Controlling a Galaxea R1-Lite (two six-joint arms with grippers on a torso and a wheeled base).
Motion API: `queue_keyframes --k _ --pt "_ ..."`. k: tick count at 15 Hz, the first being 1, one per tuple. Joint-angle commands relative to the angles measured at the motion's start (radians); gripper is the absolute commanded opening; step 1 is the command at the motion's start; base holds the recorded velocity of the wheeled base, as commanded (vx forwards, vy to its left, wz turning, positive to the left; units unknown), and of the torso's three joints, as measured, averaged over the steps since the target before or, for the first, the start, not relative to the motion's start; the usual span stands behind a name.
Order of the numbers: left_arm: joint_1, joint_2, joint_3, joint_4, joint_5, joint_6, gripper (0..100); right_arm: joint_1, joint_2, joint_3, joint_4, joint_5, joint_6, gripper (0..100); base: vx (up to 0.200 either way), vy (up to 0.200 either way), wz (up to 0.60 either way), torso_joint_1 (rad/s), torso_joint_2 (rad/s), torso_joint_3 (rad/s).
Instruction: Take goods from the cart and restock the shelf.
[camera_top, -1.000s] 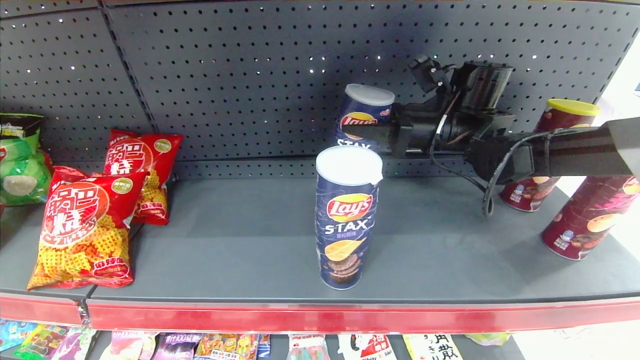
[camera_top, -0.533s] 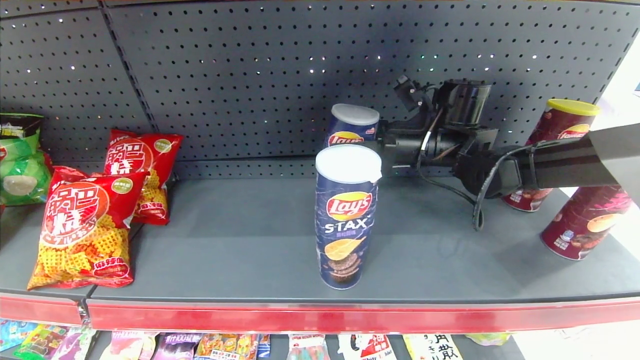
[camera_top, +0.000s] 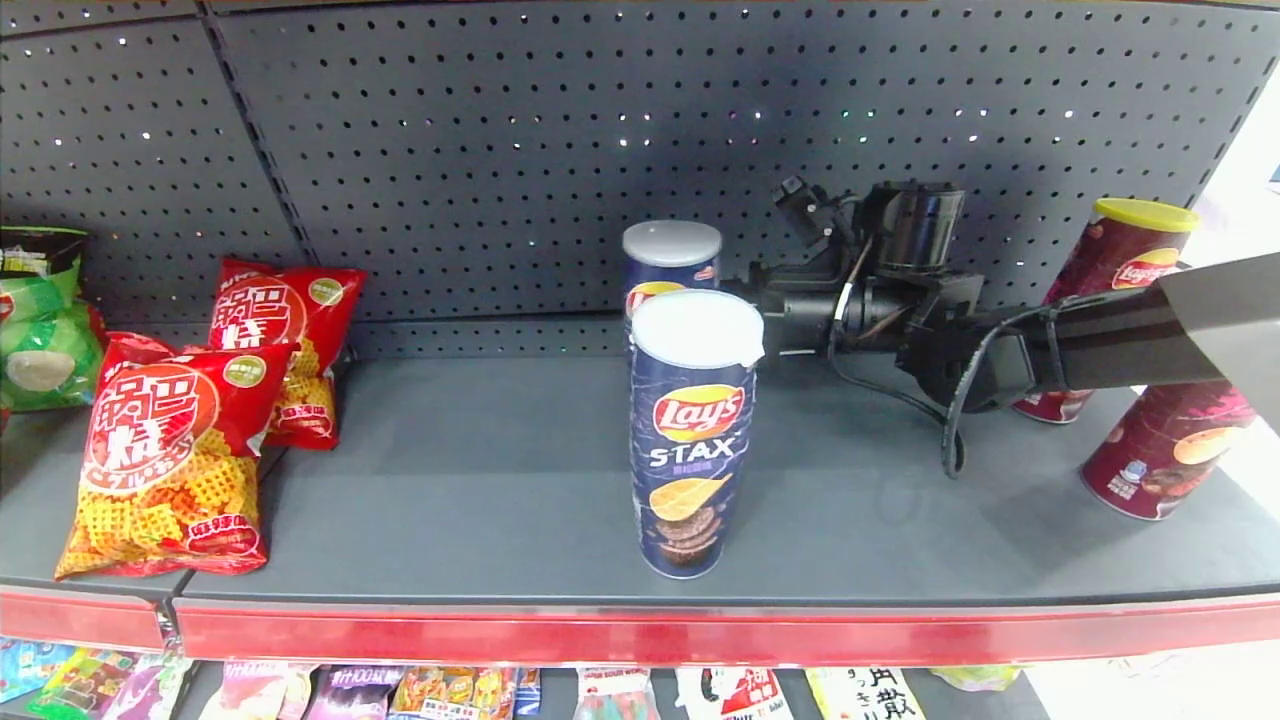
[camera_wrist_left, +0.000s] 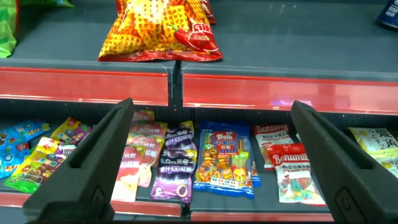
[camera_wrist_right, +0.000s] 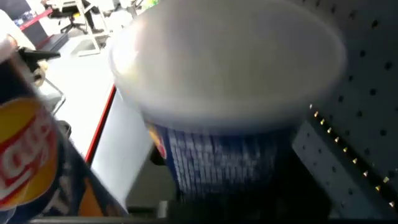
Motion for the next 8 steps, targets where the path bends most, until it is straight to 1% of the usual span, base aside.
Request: queue_keyframes --k 1,7,8 --pt "0.000 0.002 0.000 0.000 0.000 -0.001 100 0.001 0.000 0.001 -0.004 0.000 0.000 100 0.000 0.000 0.00 0.000 0.00 0.000" --pt "0.000 0.002 0.000 0.000 0.000 -0.001 100 -0.008 -0.023 0.041 -0.006 0.000 -0.001 100 0.000 0.000 0.00 0.000 0.00 0.000" --pt "0.000 0.002 0.000 0.000 0.000 -0.001 100 -0.029 -0.052 0.097 -0.004 0.002 -0.001 100 0.000 0.000 0.00 0.000 0.00 0.000"
